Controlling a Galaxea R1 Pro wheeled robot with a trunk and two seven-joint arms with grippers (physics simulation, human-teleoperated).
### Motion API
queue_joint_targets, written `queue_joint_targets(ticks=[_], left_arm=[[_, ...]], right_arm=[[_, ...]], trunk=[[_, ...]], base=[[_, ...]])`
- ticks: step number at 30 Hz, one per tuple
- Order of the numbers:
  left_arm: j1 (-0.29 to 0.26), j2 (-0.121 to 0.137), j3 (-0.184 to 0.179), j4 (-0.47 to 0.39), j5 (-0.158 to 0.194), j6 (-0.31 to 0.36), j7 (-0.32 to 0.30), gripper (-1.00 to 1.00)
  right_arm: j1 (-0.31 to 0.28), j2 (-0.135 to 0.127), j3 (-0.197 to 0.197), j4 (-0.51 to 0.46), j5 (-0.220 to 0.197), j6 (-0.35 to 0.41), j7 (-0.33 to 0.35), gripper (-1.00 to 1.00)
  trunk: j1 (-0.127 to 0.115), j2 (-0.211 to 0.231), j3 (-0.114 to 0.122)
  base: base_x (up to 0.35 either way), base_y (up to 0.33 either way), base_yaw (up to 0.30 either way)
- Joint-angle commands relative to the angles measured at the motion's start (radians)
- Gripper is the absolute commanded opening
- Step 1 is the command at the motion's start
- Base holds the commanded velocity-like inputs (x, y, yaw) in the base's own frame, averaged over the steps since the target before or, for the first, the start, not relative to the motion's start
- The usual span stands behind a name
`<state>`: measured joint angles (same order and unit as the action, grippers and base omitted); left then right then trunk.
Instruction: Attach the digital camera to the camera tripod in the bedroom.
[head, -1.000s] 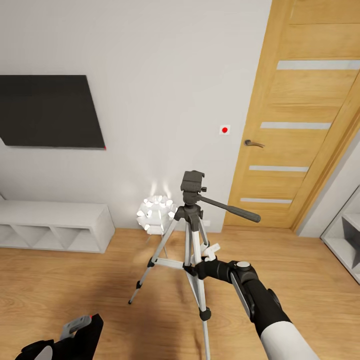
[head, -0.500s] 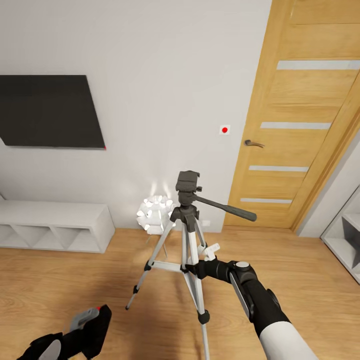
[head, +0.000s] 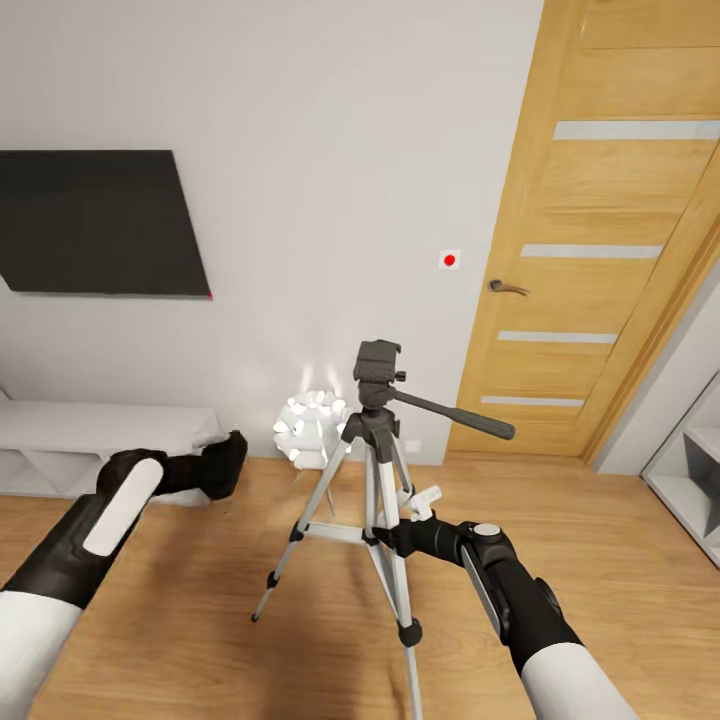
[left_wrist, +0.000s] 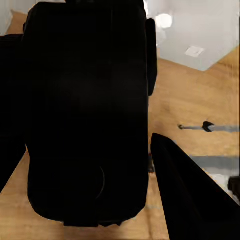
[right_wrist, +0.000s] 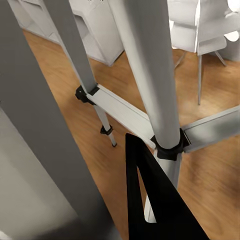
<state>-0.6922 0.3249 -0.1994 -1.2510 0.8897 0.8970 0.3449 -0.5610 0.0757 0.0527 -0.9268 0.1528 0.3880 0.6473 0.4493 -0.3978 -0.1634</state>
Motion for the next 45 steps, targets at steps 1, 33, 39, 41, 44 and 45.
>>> queue_joint_targets(ticks=[1,33,39,41,44,45], left_arm=[[-0.126,-0.016,0.016,0.012,0.010,0.036,0.011,-1.00],[-0.929,-0.386,0.039,0.387,-0.020,0.132,0.206,-1.00],[-0.926,-0.388,0.036,0.380,-0.018,0.131,0.281,-1.00],[-0.922,-0.387,0.036,0.363,-0.011,0.131,0.277,-1.00],[-0.918,-0.386,0.035,0.343,-0.002,0.133,0.219,-1.00],[-0.917,-0.381,0.035,0.338,0.001,0.133,0.156,-1.00]], right_arm=[[0.000,0.000,-0.002,-0.001,0.016,0.002,0.005,-1.00],[0.000,0.003,-0.001,-0.001,0.015,0.002,0.002,-1.00],[0.000,0.003,-0.001,-0.001,0.015,0.002,-0.011,-1.00],[0.000,0.004,-0.001,-0.001,0.015,0.002,-0.014,-1.00],[0.000,0.004,-0.001,-0.001,0.015,0.002,-0.016,-1.00],[0.000,0.003,-0.001,-0.001,0.015,0.002,-0.016,-1.00]], trunk=[[0.001,-0.002,-0.002],[0.001,-0.002,-0.002],[0.001,-0.002,-0.002],[0.001,-0.002,-0.002],[0.001,-0.002,-0.002],[0.001,-0.002,-0.002]], base=[[0.000,0.000,0.000],[0.000,0.000,0.000],[0.000,0.000,0.000],[0.000,0.000,0.000],[0.000,0.000,0.000],[0.000,0.000,0.000]])
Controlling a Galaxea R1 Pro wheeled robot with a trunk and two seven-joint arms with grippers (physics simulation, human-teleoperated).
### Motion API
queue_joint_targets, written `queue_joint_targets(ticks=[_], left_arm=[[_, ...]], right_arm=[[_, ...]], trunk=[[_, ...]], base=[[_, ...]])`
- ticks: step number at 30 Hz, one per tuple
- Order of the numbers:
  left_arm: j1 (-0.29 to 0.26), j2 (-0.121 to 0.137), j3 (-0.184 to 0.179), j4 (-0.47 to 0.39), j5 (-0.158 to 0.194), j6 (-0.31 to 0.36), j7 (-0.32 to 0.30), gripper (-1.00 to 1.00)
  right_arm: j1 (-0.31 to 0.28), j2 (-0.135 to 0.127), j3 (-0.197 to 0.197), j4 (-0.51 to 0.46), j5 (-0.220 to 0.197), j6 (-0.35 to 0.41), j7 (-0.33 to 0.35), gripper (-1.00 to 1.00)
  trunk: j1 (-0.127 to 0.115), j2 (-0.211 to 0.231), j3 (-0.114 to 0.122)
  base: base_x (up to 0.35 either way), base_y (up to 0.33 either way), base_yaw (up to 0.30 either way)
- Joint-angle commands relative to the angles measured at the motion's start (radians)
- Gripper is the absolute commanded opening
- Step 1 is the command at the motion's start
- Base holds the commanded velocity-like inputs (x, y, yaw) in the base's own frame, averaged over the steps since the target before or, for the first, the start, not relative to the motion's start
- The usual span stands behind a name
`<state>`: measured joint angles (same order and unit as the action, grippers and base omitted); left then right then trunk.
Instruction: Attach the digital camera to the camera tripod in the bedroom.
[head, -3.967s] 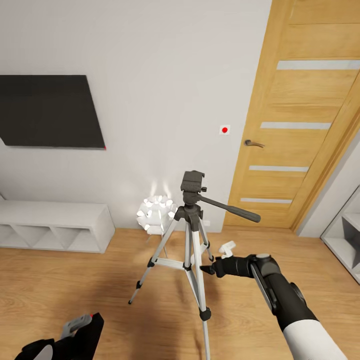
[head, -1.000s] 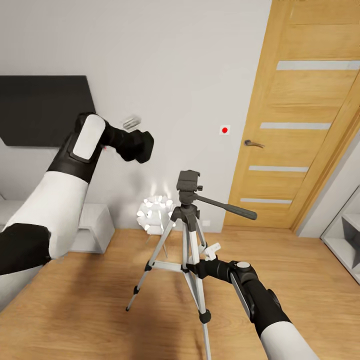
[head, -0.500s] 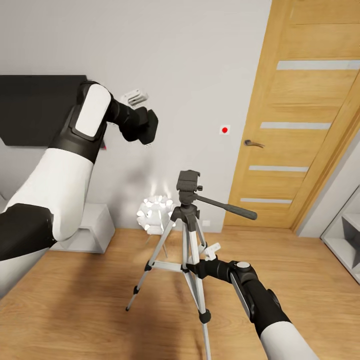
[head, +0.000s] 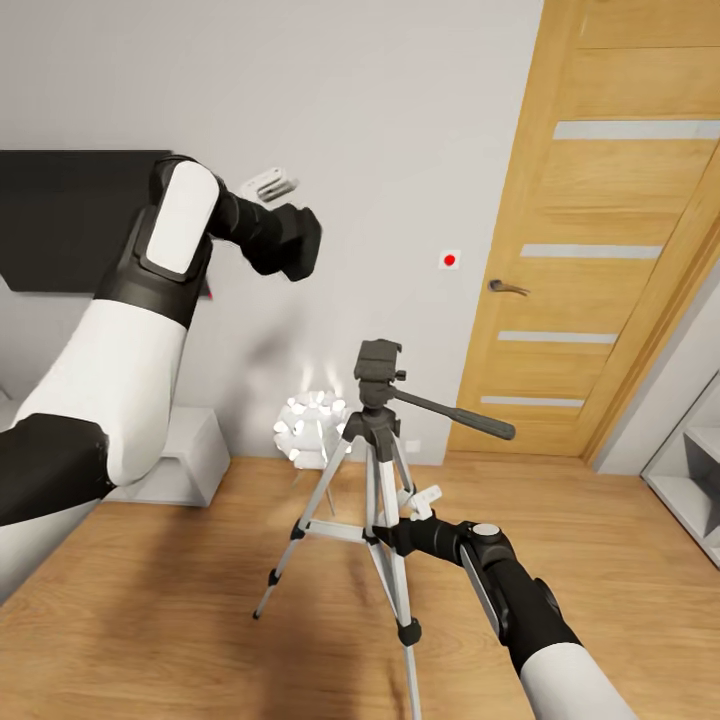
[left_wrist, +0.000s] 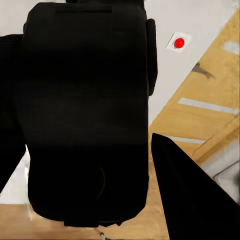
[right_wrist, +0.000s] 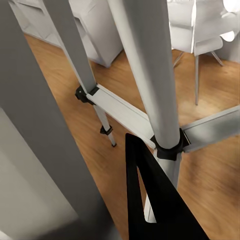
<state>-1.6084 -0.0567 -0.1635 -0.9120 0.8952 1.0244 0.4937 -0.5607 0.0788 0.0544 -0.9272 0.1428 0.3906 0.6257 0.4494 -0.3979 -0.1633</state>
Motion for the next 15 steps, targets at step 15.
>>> queue_joint_targets(ticks=[15], left_arm=[[0.004,0.179,-0.122,0.081,-0.218,-0.292,-0.857,-1.00]], right_arm=[[-0.001,0.000,-0.002,-0.001,0.027,-0.001,0.005,-1.00]], trunk=[[0.001,-0.002,-0.002]], base=[[0.000,0.000,0.000]])
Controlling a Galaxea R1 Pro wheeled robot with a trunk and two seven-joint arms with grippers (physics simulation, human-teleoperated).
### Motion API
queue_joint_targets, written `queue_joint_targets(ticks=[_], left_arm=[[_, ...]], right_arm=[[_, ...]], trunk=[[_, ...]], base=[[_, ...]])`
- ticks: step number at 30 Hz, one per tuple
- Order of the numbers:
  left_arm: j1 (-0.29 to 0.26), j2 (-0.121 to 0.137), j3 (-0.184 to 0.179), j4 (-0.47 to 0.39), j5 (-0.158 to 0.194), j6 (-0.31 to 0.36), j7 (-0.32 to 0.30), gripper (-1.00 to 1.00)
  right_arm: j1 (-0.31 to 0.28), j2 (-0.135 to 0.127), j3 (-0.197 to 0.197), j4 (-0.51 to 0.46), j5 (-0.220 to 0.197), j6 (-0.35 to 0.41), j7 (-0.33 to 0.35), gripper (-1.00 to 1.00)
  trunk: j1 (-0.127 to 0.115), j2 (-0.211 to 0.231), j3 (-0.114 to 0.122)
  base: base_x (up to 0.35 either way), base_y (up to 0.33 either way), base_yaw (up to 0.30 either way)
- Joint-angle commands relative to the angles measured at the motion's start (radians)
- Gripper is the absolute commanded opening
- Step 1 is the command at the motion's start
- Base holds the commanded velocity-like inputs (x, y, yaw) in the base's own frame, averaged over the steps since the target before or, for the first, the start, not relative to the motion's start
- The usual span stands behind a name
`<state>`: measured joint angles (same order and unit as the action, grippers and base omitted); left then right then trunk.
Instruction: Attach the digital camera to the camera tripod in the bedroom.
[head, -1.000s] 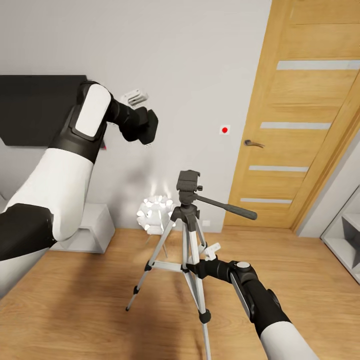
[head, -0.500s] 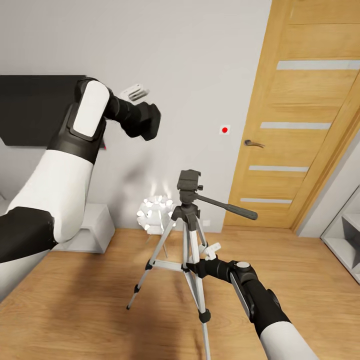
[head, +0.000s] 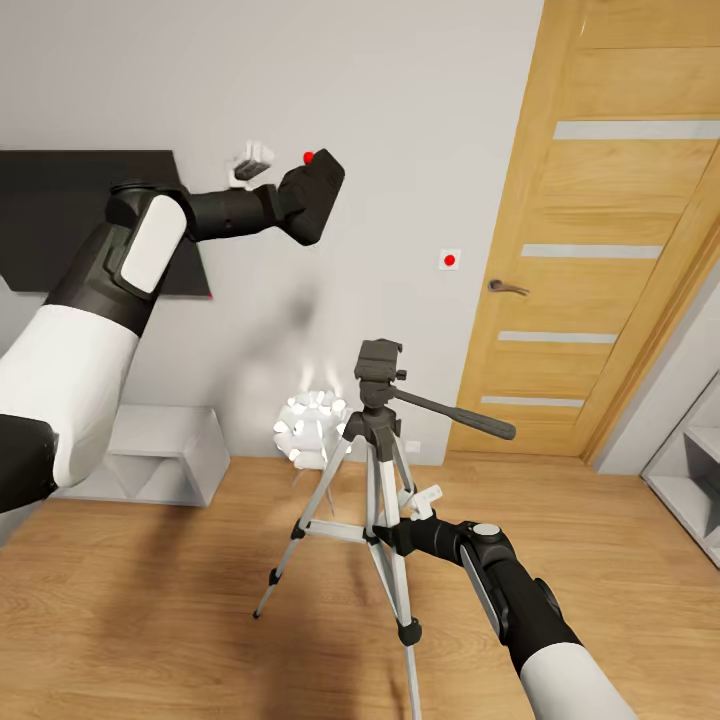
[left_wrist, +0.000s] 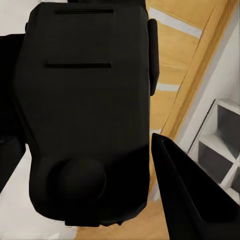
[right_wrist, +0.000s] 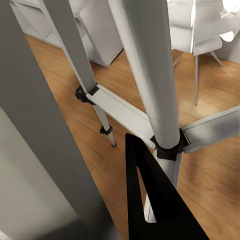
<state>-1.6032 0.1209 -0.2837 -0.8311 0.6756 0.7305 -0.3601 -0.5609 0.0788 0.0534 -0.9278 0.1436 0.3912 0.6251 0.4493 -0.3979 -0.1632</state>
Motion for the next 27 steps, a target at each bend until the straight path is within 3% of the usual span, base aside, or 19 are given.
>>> queue_joint_targets(ticks=[1,4,6,10,11,13,14,17,18,20,21,22,23,25,27], left_arm=[[0.000,0.002,-0.004,0.001,-0.003,-0.004,-0.008,-1.00],[0.012,0.002,-0.012,0.006,-0.014,-0.019,-0.014,-1.00],[0.020,0.004,-0.044,0.006,-0.033,-0.028,-0.018,-1.00],[0.027,0.010,-0.179,-0.002,-0.129,-0.034,-0.042,-1.00],[0.027,0.010,-0.234,-0.015,-0.182,-0.035,-0.072,-1.00],[0.027,0.009,-0.281,-0.035,-0.243,-0.035,-0.124,-1.00],[0.028,0.007,-0.311,-0.054,-0.311,-0.037,-0.195,-1.00],[0.028,0.005,-0.338,-0.076,-0.419,-0.041,-0.314,-1.00],[0.028,0.003,-0.347,-0.085,-0.490,-0.043,-0.388,-1.00],[0.028,0.003,-0.350,-0.093,-0.552,-0.050,-0.453,-1.00],[0.028,0.005,-0.338,-0.104,-0.598,-0.068,-0.508,-1.00],[0.028,0.009,-0.301,-0.123,-0.641,-0.099,-0.562,-1.00],[0.028,0.010,-0.260,-0.138,-0.659,-0.122,-0.585,-1.00],[0.028,0.011,-0.215,-0.155,-0.671,-0.143,-0.600,-1.00],[0.028,0.009,-0.138,-0.182,-0.683,-0.171,-0.618,-1.00]], right_arm=[[-0.001,0.001,-0.001,0.000,0.027,-0.002,0.005,-1.00],[-0.001,0.000,-0.001,0.000,0.026,-0.002,0.005,-1.00],[-0.001,0.000,-0.001,0.000,0.028,-0.002,0.006,-1.00],[-0.001,0.000,-0.001,0.000,0.030,-0.002,0.008,-1.00],[-0.001,-0.001,-0.001,0.000,0.031,-0.002,0.009,-1.00],[-0.001,-0.001,-0.001,0.000,0.031,-0.002,0.010,-1.00],[-0.001,-0.002,-0.001,0.000,0.031,-0.002,0.011,-1.00],[-0.001,-0.003,-0.001,0.000,0.031,-0.002,0.011,-1.00],[-0.001,-0.004,-0.001,0.000,0.031,-0.002,0.011,-1.00],[-0.001,-0.004,-0.001,0.000,0.030,-0.002,0.011,-1.00],[-0.001,-0.004,-0.001,0.000,0.030,-0.002,0.010,-1.00],[-0.001,-0.003,-0.001,0.000,0.030,-0.002,0.010,-1.00],[-0.001,-0.003,-0.001,0.000,0.030,-0.002,0.010,-1.00],[-0.001,-0.002,-0.001,0.000,0.030,-0.002,0.010,-1.00],[-0.001,-0.003,-0.001,0.000,0.030,-0.002,0.010,-1.00]], trunk=[[0.001,-0.002,-0.002],[0.001,-0.002,-0.002],[0.001,-0.002,-0.002],[0.001,-0.002,-0.002],[0.001,-0.002,-0.002],[0.001,-0.002,-0.002],[0.001,-0.002,-0.002],[0.001,-0.002,-0.002],[0.001,-0.002,-0.002],[0.001,-0.002,-0.002],[0.001,-0.002,-0.002],[0.001,-0.002,-0.002],[0.001,-0.002,-0.002],[0.001,-0.002,-0.002],[0.001,-0.002,-0.002]], base=[[0.000,0.000,0.000],[0.000,0.000,0.000],[0.000,0.000,0.000],[0.000,0.000,0.000],[0.000,0.000,0.000],[0.000,0.000,0.000],[0.000,0.000,0.000],[0.000,0.000,0.000],[0.000,0.000,0.000],[0.000,0.000,0.000],[0.000,0.000,0.000],[0.000,0.000,0.000],[0.000,0.000,0.000],[0.000,0.000,0.000],[0.000,0.000,0.000]])
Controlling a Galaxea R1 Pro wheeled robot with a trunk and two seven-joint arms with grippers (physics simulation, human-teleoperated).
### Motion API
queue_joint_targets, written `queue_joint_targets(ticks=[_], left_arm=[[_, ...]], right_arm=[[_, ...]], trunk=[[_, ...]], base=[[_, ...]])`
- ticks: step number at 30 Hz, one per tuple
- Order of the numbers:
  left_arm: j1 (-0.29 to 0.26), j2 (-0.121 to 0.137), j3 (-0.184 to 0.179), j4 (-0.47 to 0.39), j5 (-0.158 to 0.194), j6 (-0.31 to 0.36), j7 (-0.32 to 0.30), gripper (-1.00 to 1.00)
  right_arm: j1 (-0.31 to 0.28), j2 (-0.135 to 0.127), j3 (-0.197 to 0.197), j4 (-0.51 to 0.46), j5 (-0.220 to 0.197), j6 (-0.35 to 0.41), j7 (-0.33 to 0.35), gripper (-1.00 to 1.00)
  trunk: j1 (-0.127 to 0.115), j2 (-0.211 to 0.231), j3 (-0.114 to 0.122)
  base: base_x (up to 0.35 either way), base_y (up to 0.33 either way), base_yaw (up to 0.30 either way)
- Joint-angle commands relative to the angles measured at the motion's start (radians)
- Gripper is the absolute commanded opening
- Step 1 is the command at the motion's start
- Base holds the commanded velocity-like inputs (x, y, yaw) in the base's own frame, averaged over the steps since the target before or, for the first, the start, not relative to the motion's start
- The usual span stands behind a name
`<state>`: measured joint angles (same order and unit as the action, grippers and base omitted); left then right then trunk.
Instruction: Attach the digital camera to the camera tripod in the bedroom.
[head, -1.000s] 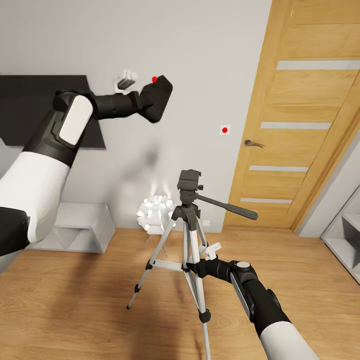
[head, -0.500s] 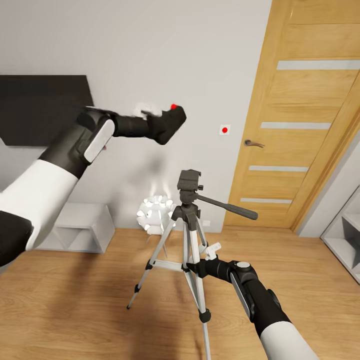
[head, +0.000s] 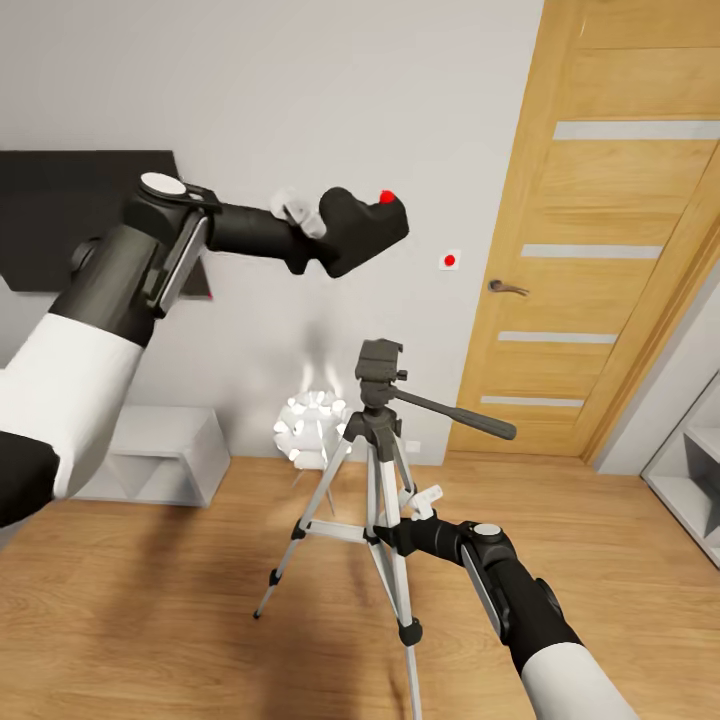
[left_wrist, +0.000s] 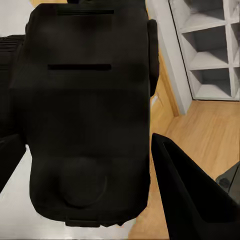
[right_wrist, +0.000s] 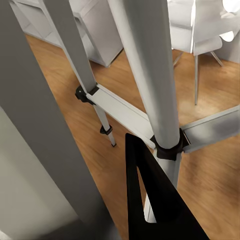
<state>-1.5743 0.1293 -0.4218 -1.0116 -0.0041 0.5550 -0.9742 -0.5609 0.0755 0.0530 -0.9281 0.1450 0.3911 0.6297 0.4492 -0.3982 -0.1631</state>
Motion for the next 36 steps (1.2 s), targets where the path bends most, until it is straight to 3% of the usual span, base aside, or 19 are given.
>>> queue_joint_targets(ticks=[1,9,14,15,19,22,26,30,31,36], left_arm=[[-0.001,-0.001,0.024,-0.005,-0.007,-0.002,-0.008,-1.00],[-0.001,-0.002,0.064,0.030,0.000,-0.017,-0.047,-1.00],[-0.003,-0.004,0.070,0.134,-0.001,-0.028,-0.157,-1.00],[-0.004,-0.007,0.071,0.203,0.000,-0.039,-0.206,-1.00],[-0.015,-0.014,0.071,0.343,-0.006,-0.069,-0.321,-1.00],[-0.033,-0.021,0.069,0.407,-0.013,-0.094,-0.413,-1.00],[-0.043,-0.021,0.067,0.433,-0.028,-0.114,-0.487,-1.00],[-0.047,-0.023,0.066,0.438,-0.054,-0.133,-0.514,-1.00],[-0.048,-0.026,0.067,0.436,-0.077,-0.159,-0.525,-1.00],[-0.049,-0.024,0.066,0.375,-0.082,-0.165,-0.538,-1.00]], right_arm=[[-0.001,0.000,-0.001,0.000,0.028,-0.001,0.005,-1.00],[-0.001,-0.002,-0.001,0.000,0.028,-0.001,0.007,-1.00],[-0.001,-0.002,-0.001,0.000,0.028,-0.001,0.007,-1.00],[-0.001,-0.002,-0.001,0.000,0.028,-0.001,0.007,-1.00],[-0.001,-0.002,-0.001,0.000,0.029,-0.001,0.007,-1.00],[-0.001,-0.002,-0.001,0.000,0.029,-0.001,0.007,-1.00],[-0.001,-0.001,-0.001,0.000,0.029,-0.001,0.006,-1.00],[-0.001,-0.001,-0.001,0.000,0.029,-0.002,0.006,-1.00],[-0.001,-0.001,-0.001,0.000,0.028,-0.002,0.005,-1.00],[-0.001,-0.002,-0.001,0.000,0.030,-0.001,0.004,-1.00]], trunk=[[0.001,-0.002,-0.002],[0.001,-0.002,-0.002],[0.001,-0.002,-0.002],[0.001,-0.002,-0.002],[0.001,-0.002,-0.002],[0.001,-0.002,-0.002],[0.001,-0.002,-0.002],[0.001,-0.002,-0.002],[0.001,-0.002,-0.002],[0.001,-0.002,-0.002]], base=[[0.000,0.000,0.000],[0.000,0.000,0.000],[0.000,0.000,0.000],[0.000,0.000,0.000],[0.000,0.000,0.000],[0.000,0.000,0.000],[0.000,0.000,0.000],[0.000,0.000,0.000],[0.000,0.000,0.000],[0.000,0.000,0.000]])
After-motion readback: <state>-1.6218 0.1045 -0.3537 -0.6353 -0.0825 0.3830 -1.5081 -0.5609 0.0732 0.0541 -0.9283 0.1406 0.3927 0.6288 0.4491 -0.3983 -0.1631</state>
